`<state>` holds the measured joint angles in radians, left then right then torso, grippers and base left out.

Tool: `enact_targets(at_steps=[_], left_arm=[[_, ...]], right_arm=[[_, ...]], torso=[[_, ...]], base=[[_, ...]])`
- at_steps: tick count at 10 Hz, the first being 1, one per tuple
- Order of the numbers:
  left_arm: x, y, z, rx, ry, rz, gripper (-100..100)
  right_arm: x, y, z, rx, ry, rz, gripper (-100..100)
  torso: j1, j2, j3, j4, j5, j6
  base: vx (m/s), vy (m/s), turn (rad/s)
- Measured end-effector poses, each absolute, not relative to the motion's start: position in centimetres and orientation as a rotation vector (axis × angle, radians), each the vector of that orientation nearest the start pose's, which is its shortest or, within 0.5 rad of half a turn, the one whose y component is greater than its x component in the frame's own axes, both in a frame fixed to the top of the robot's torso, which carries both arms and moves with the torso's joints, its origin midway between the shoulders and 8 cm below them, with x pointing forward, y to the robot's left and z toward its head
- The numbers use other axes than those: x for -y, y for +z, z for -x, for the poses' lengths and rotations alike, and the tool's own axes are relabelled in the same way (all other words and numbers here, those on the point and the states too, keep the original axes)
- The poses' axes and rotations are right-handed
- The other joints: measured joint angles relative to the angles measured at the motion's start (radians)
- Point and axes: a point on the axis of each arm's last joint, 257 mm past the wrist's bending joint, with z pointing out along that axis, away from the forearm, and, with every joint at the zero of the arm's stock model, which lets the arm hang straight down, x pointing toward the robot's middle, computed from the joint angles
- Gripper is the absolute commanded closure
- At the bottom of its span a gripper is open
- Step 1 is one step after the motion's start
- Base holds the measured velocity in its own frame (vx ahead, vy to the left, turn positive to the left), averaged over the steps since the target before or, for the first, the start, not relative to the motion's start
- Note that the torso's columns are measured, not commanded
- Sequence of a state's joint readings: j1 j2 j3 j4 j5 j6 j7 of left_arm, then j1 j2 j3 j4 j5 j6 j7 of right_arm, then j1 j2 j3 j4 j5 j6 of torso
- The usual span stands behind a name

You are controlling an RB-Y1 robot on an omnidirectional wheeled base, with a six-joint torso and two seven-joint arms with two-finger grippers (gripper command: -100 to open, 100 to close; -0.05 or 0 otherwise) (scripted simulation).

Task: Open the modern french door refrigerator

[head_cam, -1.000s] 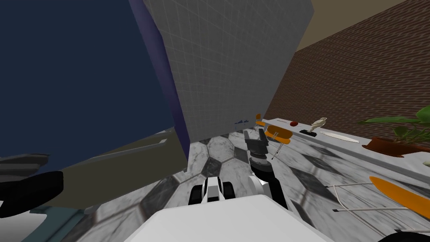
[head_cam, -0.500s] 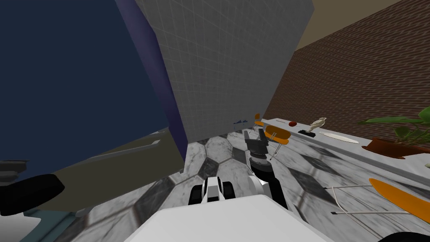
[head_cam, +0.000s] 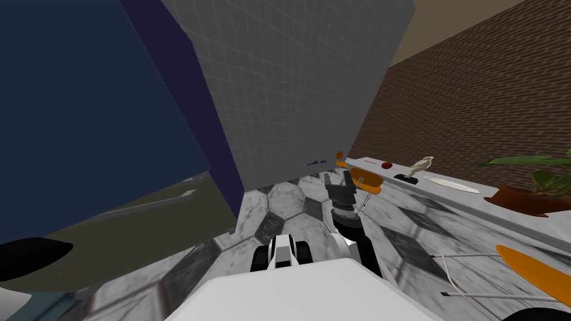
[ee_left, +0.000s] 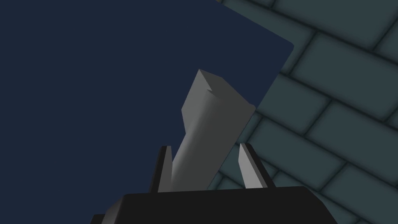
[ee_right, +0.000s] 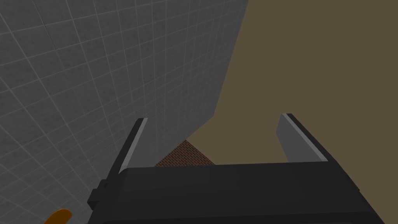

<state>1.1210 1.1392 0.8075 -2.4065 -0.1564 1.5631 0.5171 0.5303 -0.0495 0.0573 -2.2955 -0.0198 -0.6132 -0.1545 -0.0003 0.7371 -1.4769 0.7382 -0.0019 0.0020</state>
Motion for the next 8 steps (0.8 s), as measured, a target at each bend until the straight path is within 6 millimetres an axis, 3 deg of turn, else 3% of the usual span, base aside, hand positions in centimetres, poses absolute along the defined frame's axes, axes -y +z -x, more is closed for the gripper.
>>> enact_targets(at_steps=[6, 7, 8], left_arm=[[-74.0, 3.1, -10.2, -0.878, 0.908, 1.405, 100], [-74.8, 3.2, -9.3, -0.857, 0.93, 1.418, -100], [-74.6, 4.0, -9.6, -0.853, 0.924, 1.418, -100]], right_arm=[[25.8, 4.1, -32.1, -0.535, 1.534, -0.618, 0], [25.8, 4.1, -32.1, -0.535, 1.534, -0.618, 0], [25.8, 4.1, -32.1, -0.536, 1.534, -0.618, 0]], torso=[[0.003, 0.0, 0.0, 0.0, 0.003, -0.002], [0.005, 0.001, 0.001, 0.0, 0.003, -0.002], [0.008, 0.004, 0.003, 0.001, 0.004, -0.002]], base=[[0.09, -0.227, -0.012], [0.036, -0.068, 0.072], [0.008, 0.036, 0.077]])
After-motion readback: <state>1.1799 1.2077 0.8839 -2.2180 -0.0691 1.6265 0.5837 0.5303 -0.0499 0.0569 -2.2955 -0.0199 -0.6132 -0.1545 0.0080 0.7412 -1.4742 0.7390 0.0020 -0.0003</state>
